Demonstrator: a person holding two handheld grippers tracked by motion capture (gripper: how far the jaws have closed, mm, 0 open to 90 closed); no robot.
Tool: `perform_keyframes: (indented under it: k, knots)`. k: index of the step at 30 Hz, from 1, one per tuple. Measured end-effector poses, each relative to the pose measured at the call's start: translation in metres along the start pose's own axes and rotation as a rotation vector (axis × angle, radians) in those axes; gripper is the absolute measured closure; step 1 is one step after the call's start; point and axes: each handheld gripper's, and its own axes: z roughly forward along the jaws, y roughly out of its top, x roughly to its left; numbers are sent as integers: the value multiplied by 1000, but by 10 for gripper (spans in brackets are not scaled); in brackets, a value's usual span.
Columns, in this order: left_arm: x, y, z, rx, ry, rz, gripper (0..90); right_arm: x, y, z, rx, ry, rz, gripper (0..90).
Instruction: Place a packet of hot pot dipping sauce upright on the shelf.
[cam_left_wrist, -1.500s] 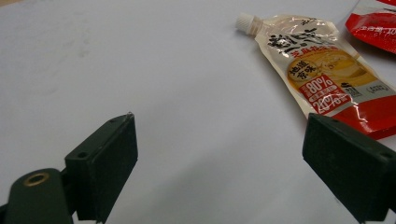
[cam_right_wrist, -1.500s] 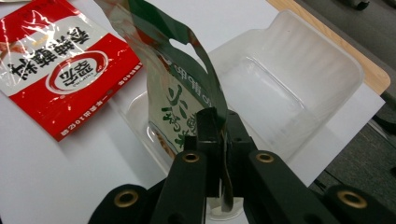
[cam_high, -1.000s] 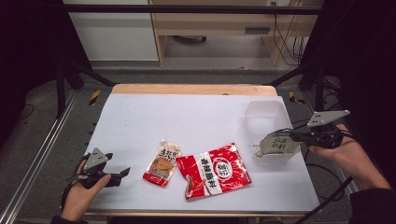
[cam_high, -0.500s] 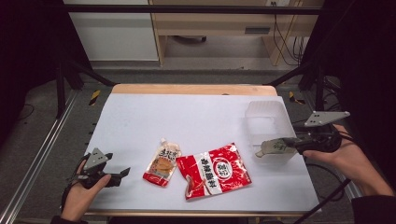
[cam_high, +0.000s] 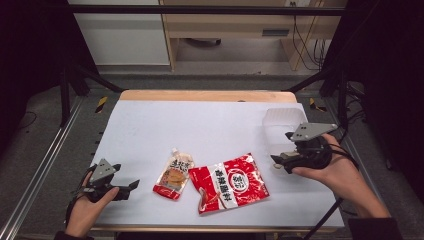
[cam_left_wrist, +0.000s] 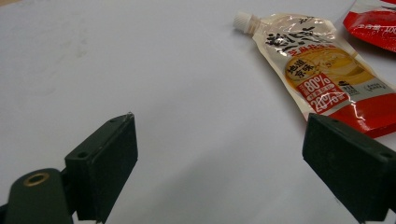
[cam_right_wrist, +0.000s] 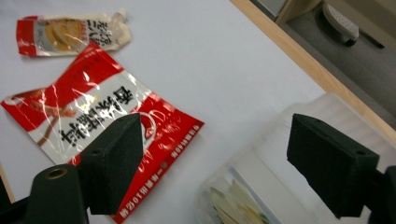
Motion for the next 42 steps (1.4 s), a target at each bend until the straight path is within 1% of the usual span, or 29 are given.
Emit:
perform_keyframes:
  k: [3,6,11,12,14,15,16,19,21,22,26,30,31,32,34,35,37,40,41,42]
  knots:
    - [0,0,0,1,-1,3,101,14,10,5,-24,-6,1,181]
    - [-1,0,0,0,-1,6,101,28,18,12,-45,-8,-1,191]
    - [-1,0,0,1,-1,8,101,49,28,29,-40,-8,27,169]
    - [-1,0,0,1,-1,9,101,49,28,29,-40,-8,27,169]
    - [-2,0,0,3,-2,12,101,58,33,37,-43,-4,37,155]
    - [-2,0,0,3,-1,14,101,61,35,40,-44,-3,36,154]
    - [-2,1,0,4,-2,16,101,68,40,46,-59,-10,29,151]
    - [-3,1,1,7,2,22,101,75,48,54,-84,0,42,134]
    - [-3,1,1,8,2,22,101,78,50,57,-85,7,52,127]
    - [-3,1,1,7,1,23,101,83,55,65,-86,14,52,115]
    - [-4,1,1,7,2,27,101,91,64,76,-88,28,65,103]
    - [-4,1,1,11,2,34,101,99,73,88,-96,24,69,112]
    - [-4,1,1,11,2,34,101,99,73,88,-96,24,69,112]
    - [-4,1,2,11,1,34,101,103,79,94,-91,22,76,115]
    - [-4,2,2,10,1,33,101,107,84,101,-98,23,78,130]
    - [-4,2,1,9,1,33,101,109,87,104,-93,29,80,139]
    - [-4,2,1,9,1,35,101,114,93,111,-82,27,83,139]
    - [-4,1,0,8,1,35,101,118,100,122,-85,20,80,152]
    - [-4,1,0,8,1,35,101,118,100,122,-85,20,80,152]
    - [-4,1,0,8,2,35,101,120,103,129,-81,19,91,156]
